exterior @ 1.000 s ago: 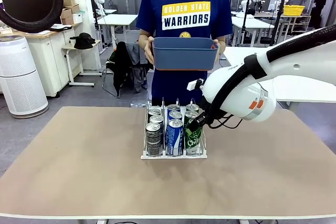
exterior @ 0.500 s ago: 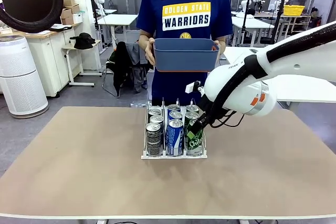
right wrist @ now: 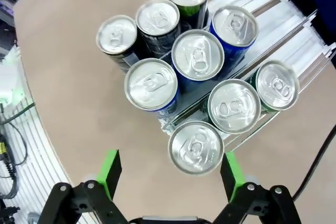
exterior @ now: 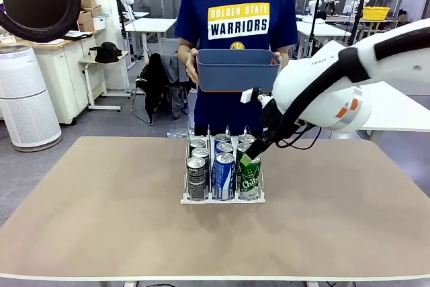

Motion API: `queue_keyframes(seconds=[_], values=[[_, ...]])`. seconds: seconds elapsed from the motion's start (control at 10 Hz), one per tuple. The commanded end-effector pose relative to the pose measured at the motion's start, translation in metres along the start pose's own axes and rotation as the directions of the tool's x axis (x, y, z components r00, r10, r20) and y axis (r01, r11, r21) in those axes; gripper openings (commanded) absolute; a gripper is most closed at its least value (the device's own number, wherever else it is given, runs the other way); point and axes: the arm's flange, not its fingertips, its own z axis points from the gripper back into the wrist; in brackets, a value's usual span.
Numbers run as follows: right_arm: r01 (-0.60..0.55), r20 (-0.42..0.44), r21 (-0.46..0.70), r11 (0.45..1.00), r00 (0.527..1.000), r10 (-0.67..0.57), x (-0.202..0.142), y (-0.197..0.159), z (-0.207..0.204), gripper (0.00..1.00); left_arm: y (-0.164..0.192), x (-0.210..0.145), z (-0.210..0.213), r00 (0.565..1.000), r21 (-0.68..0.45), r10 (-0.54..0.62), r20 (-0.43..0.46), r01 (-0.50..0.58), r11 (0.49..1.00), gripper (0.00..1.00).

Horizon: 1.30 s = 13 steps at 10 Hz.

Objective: Fill the beverage cans into the dispenser.
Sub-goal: Place the picked Sprite in the line of the Automatic Can Dispenser with the same cans.

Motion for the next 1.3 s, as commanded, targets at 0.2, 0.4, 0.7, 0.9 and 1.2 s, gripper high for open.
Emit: queue_keyframes(seconds=[0.2, 0.4, 0.7, 0.9, 1.2], values=[[0.001, 0.029, 0.029, 1.000, 1.000, -0.002, 0.001, 0.006, 0.041, 1.00, 0.001, -0.004, -0.001, 1.000, -0.007, -0.008, 0.020, 0.009, 1.000, 1.00], [-0.016, 0.031, 0.030, 0.999, 0.999, 0.015, 0.002, 0.009, 0.058, 1.00, 0.001, -0.004, -0.001, 1.000, -0.007, -0.008, 0.020, 0.009, 1.000, 1.00], [-0.017, 0.044, 0.022, 1.000, 0.999, 0.016, 0.005, 0.010, 0.059, 1.00, 0.001, -0.004, -0.001, 1.000, -0.007, -0.008, 0.020, 0.009, 1.000, 1.00], [-0.017, 0.044, 0.022, 1.000, 0.999, 0.016, 0.005, 0.010, 0.059, 1.00, 0.001, -0.004, -0.001, 1.000, -0.007, -0.008, 0.020, 0.009, 1.000, 1.00], [-0.017, 0.044, 0.022, 1.000, 0.999, 0.016, 0.005, 0.010, 0.059, 1.00, 0.001, -0.004, -0.001, 1.000, -0.007, -0.008, 0.020, 0.009, 1.000, 1.00]])
